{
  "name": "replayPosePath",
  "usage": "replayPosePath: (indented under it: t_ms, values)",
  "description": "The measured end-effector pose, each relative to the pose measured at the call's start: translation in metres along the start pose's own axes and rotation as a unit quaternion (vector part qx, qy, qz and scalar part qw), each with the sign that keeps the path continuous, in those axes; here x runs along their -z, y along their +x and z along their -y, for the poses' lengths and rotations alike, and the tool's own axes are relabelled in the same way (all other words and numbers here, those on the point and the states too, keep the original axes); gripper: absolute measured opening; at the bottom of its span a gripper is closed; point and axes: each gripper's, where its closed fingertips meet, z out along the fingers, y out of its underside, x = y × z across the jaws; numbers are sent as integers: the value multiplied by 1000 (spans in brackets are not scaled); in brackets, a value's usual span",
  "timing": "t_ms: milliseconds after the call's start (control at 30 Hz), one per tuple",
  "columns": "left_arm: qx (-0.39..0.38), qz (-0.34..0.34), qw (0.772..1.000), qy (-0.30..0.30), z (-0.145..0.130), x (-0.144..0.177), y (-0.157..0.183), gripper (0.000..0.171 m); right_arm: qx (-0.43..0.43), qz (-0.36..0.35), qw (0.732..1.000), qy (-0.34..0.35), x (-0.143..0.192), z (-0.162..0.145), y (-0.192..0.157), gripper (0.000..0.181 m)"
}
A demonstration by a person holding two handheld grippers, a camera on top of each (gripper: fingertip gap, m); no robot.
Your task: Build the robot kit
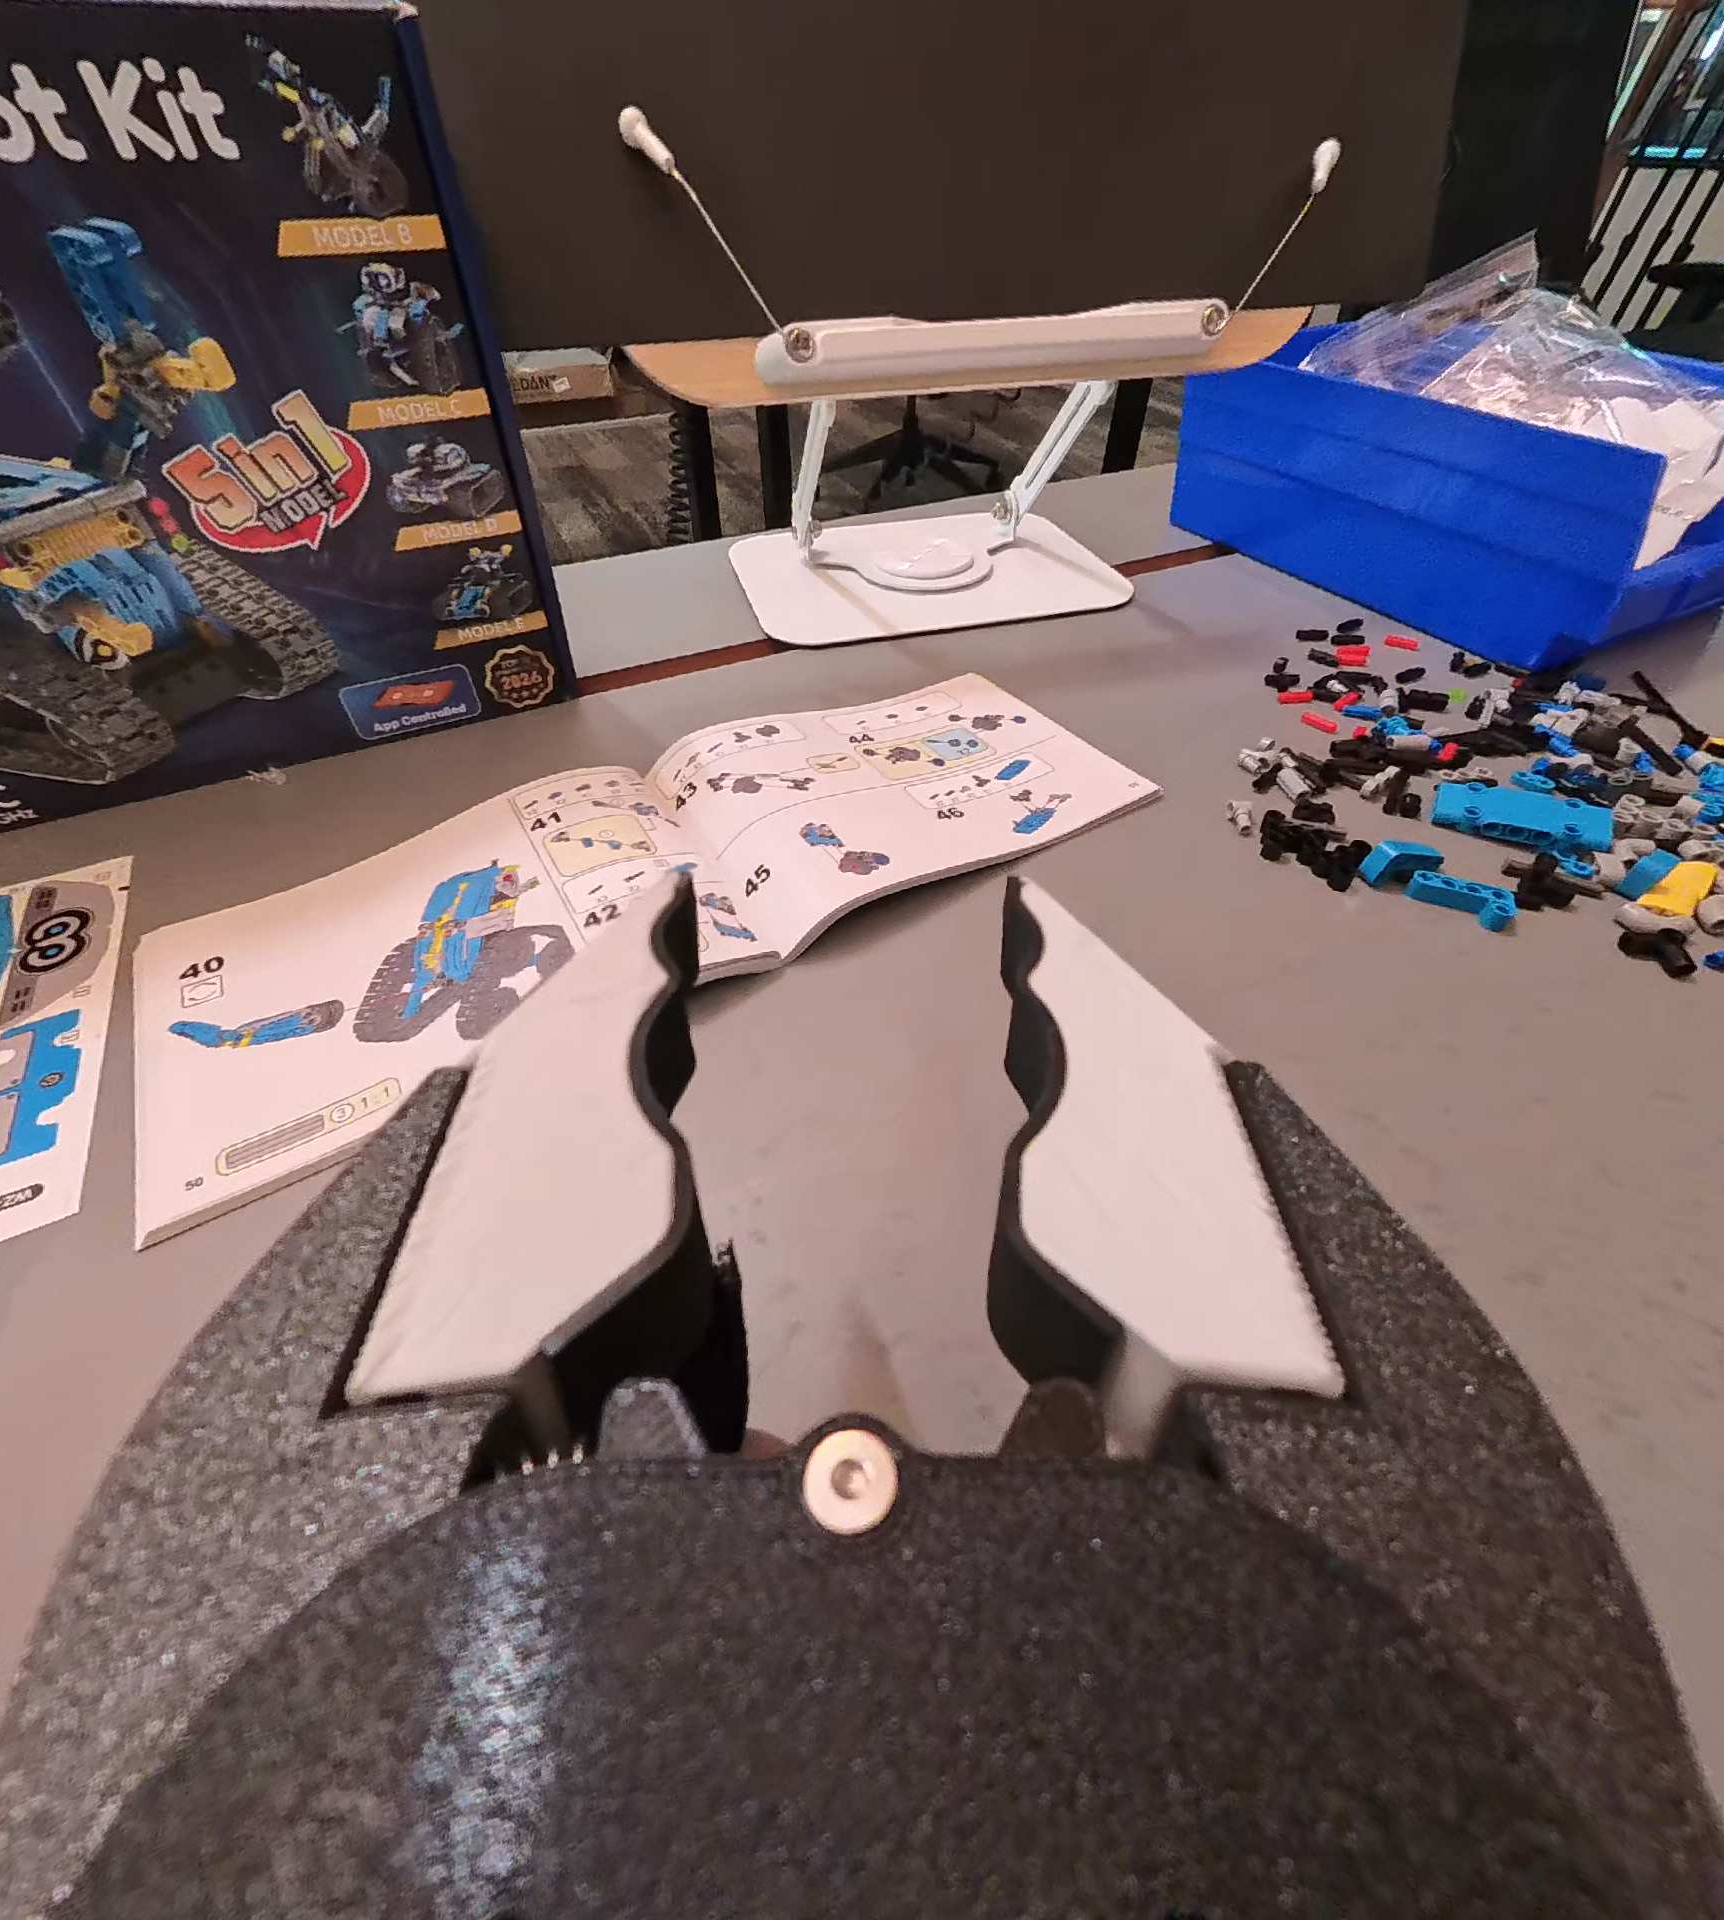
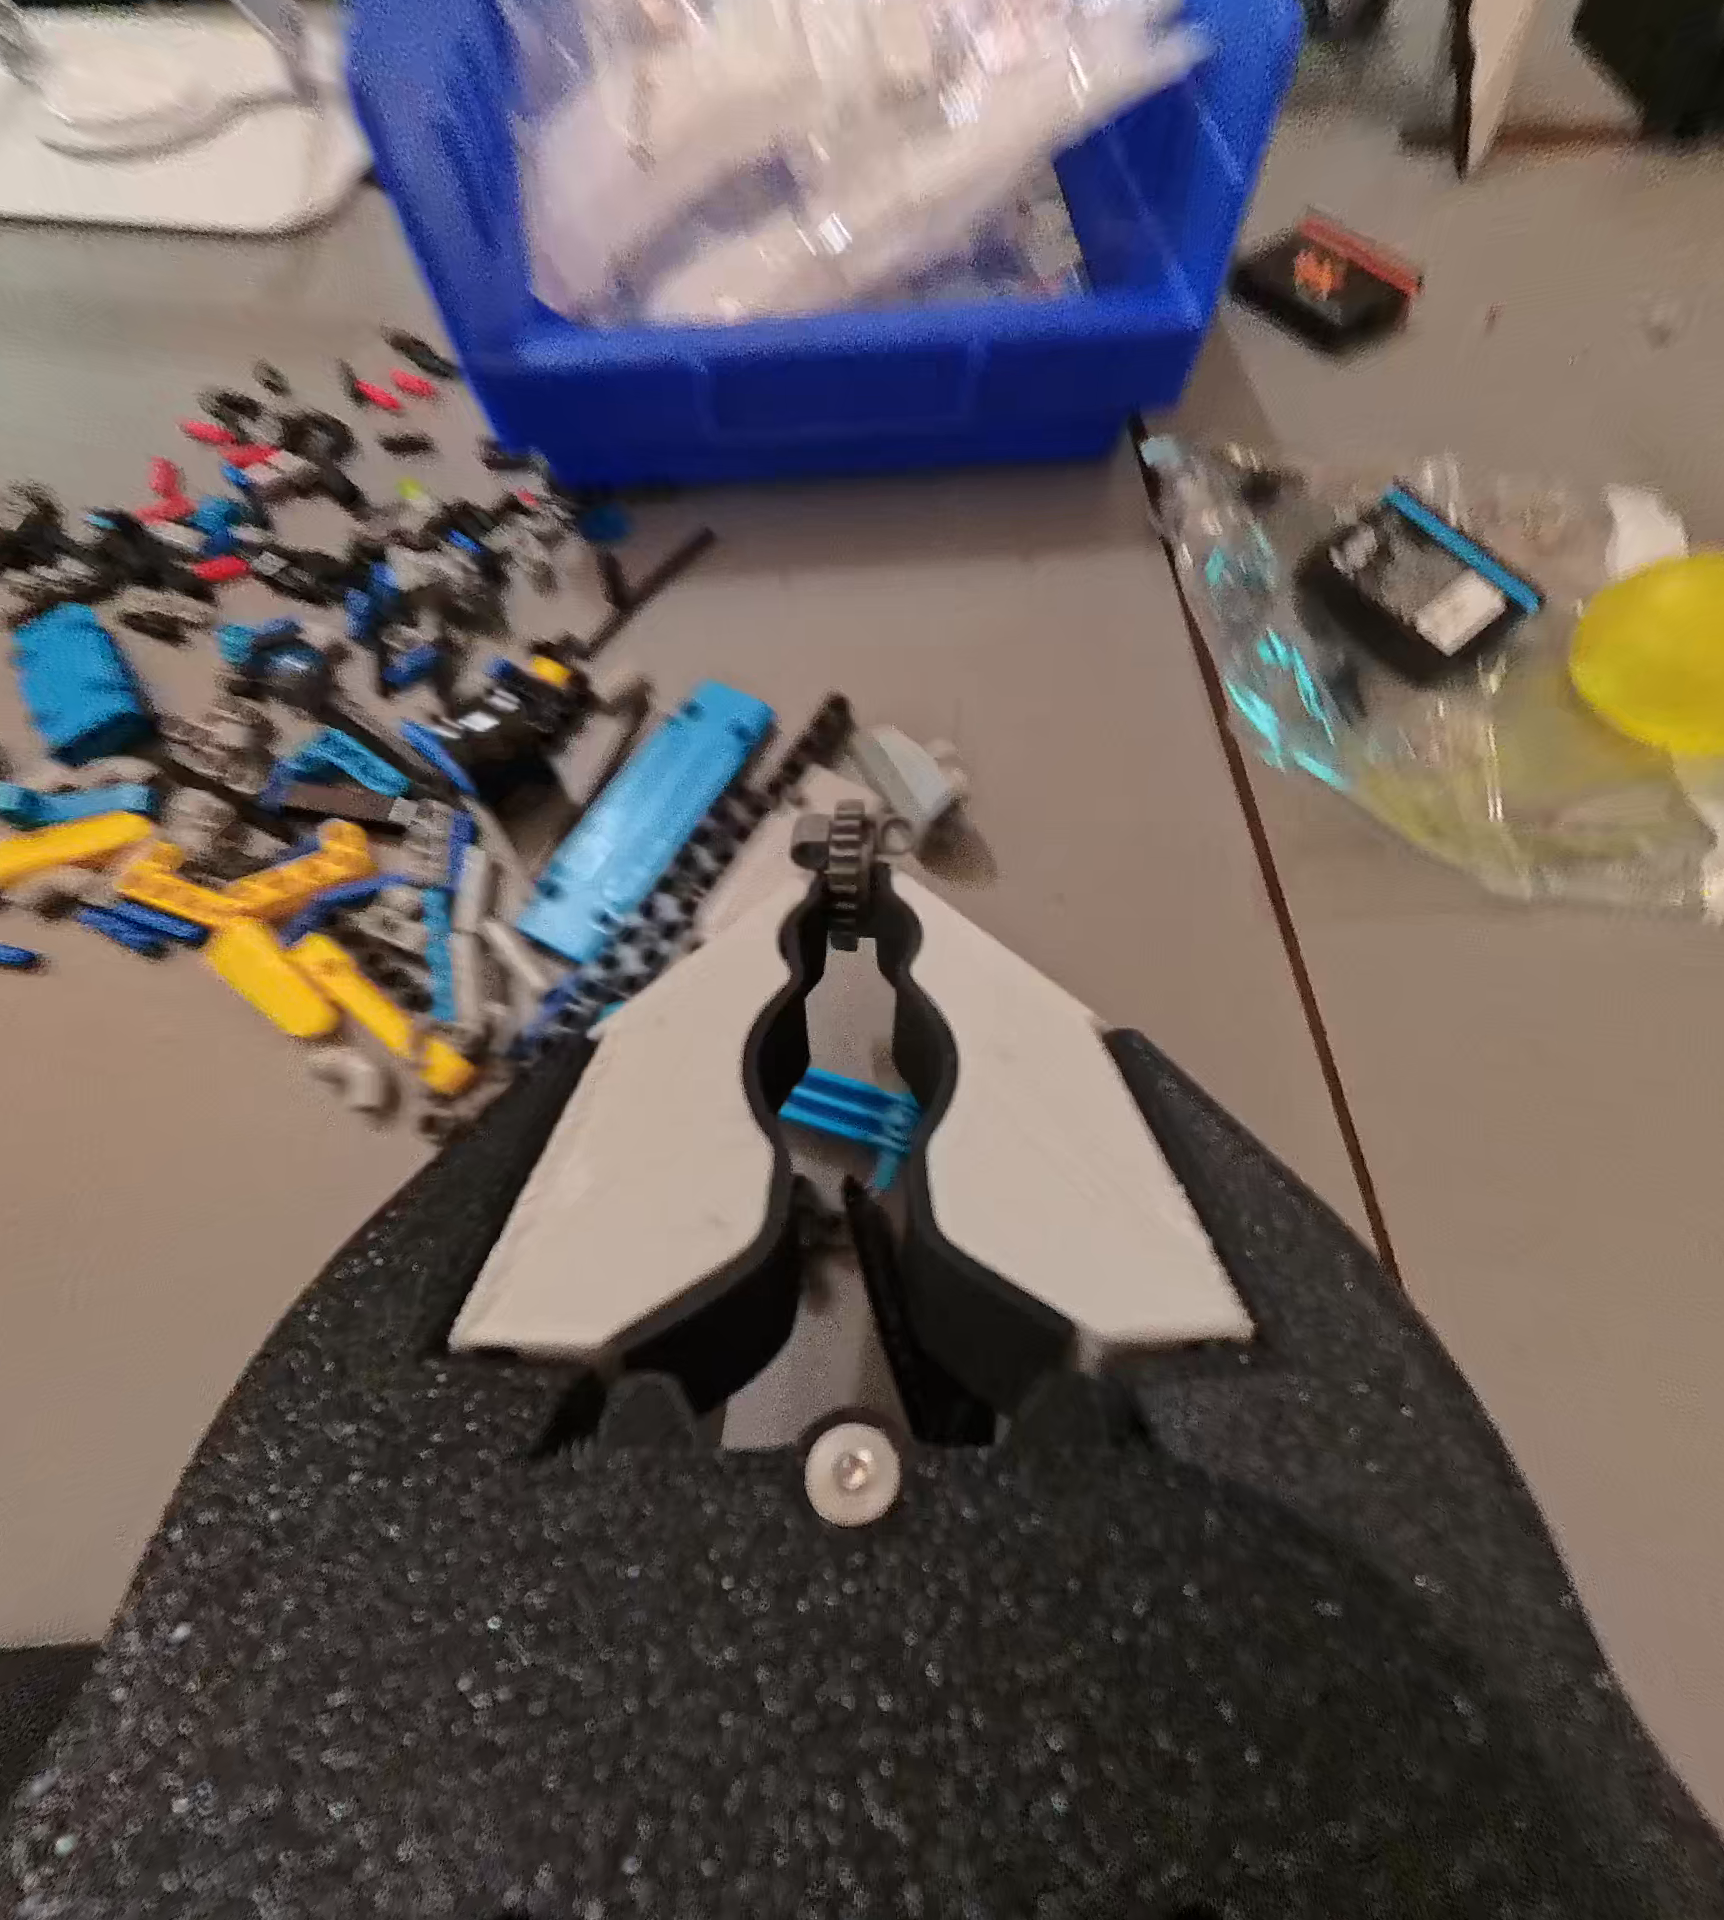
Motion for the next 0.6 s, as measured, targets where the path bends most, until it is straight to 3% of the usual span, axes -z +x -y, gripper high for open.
replayPosePath:
  t_ms: [100,200,300,400,467,600]
  values:
    - [-4,5,1000,-14,-5,-2,-1,58,44,52,998,18,11,29,-65,8]
    - [1,-22,999,-32,-11,-4,9,58,96,175,980,13,16,40,-186,8]
    - [-8,-74,996,-54,-18,-4,29,52,142,293,944,-40,14,19,-300,9]
    - [-35,-53,996,-57,-19,-3,26,49,169,399,894,-109,16,-13,-385,9]
    - [-18,-57,997,-52,-16,-2,24,48,191,457,858,-134,25,-31,-431,9]
    - [20,-49,997,-47,-13,-1,11,47,219,477,840,-139,17,-45,-478,9]
